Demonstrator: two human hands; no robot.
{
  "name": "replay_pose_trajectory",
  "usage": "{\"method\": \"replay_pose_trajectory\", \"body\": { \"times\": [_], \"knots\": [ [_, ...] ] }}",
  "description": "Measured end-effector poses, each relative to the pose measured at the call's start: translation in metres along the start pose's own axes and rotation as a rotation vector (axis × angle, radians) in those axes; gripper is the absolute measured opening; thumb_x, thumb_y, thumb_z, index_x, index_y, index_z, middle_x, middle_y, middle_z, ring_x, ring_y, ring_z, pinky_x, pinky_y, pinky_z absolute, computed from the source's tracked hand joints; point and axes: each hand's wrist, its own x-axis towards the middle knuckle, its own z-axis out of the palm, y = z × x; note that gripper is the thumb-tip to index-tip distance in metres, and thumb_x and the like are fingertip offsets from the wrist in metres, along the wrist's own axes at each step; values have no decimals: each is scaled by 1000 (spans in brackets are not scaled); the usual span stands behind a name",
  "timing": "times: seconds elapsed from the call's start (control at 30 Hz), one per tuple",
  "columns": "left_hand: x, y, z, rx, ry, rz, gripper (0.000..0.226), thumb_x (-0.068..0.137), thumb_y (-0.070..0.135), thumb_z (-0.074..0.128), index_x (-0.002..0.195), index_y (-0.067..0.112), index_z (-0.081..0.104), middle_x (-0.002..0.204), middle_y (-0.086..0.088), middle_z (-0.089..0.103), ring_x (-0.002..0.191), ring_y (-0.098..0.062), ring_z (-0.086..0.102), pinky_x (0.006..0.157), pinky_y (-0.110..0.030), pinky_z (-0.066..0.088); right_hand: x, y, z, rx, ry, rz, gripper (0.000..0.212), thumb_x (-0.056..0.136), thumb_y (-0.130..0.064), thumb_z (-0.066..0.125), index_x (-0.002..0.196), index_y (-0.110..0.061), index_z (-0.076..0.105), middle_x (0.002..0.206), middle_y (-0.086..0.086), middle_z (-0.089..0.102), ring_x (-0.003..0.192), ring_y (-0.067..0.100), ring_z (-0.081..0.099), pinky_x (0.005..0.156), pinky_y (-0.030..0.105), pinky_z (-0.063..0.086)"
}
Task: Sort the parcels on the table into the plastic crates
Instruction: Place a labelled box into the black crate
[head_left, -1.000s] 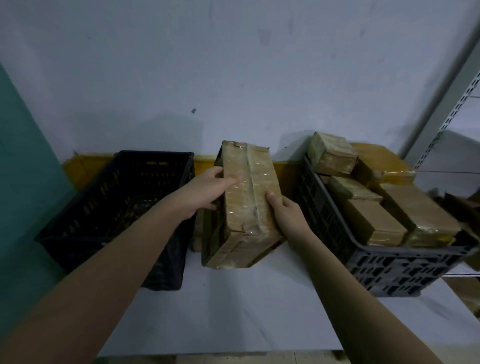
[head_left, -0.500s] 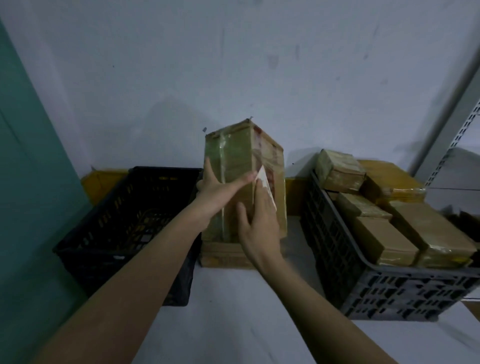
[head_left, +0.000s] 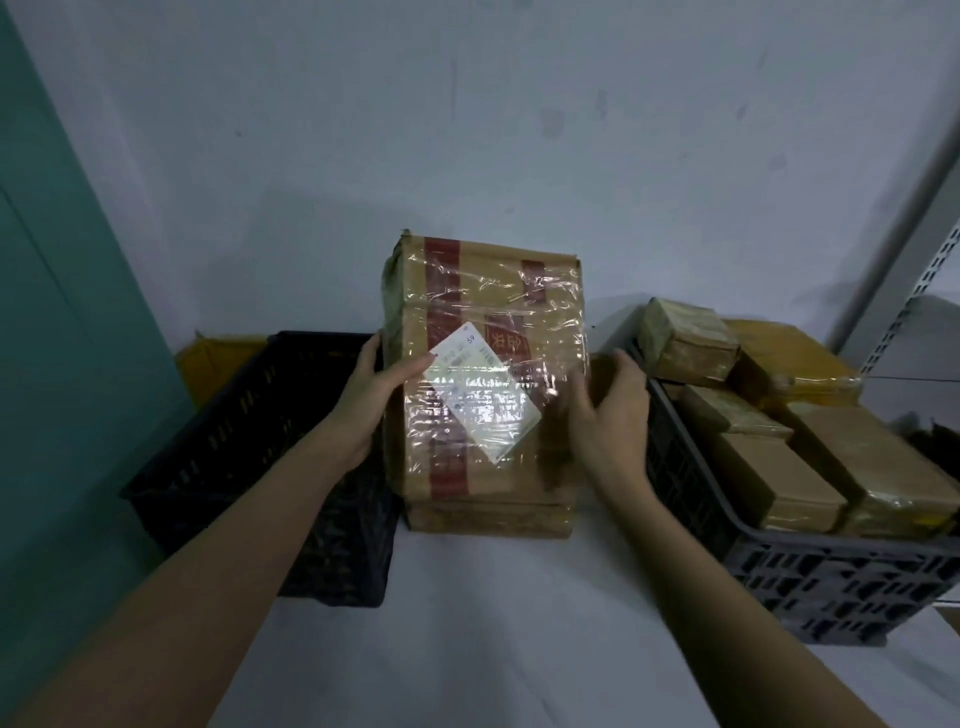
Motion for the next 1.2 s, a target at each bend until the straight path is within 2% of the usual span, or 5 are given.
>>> {"method": "replay_pose_trajectory", "body": {
  "times": [0.13,0.33,0.63,1.0,1.2],
  "knots": [
    [1,-6,-10,-9,-67,-8,96,66,46,86,145,15,42,131,-19,61,115,-40,63,93,-56,51,8,13,-14,354,-284,252,51,102,-52,38,142,-22,47,124,-8,59,107,10,59,81,26,42],
    [0,4,8,79,-128,-30,75,78,61,72,137,18,54,120,-11,70,108,-33,69,99,-60,48,0,15,-7,361,-92,259,42,104,-45,38,136,-19,46,122,0,57,100,10,56,87,31,43],
    [-14,-3,25,307,-93,100,39,87,21,75,105,52,59,101,20,72,91,5,68,75,-12,50,12,27,-7,517,-172,460,53,101,-53,42,141,-18,42,122,2,58,98,15,60,75,33,48],
    [-6,-14,21,242,71,159,39,92,21,70,115,50,59,107,16,73,100,-3,69,88,-26,54,21,25,17,647,-387,275,37,101,-37,52,138,-37,45,120,-3,68,96,13,73,78,30,59],
    [1,10,-18,301,176,164,59,102,50,38,155,25,30,153,6,40,136,-7,41,110,-27,31,38,7,33,661,-394,291,45,101,-37,52,144,-29,43,118,-2,70,96,17,73,89,43,58]
  ]
}}
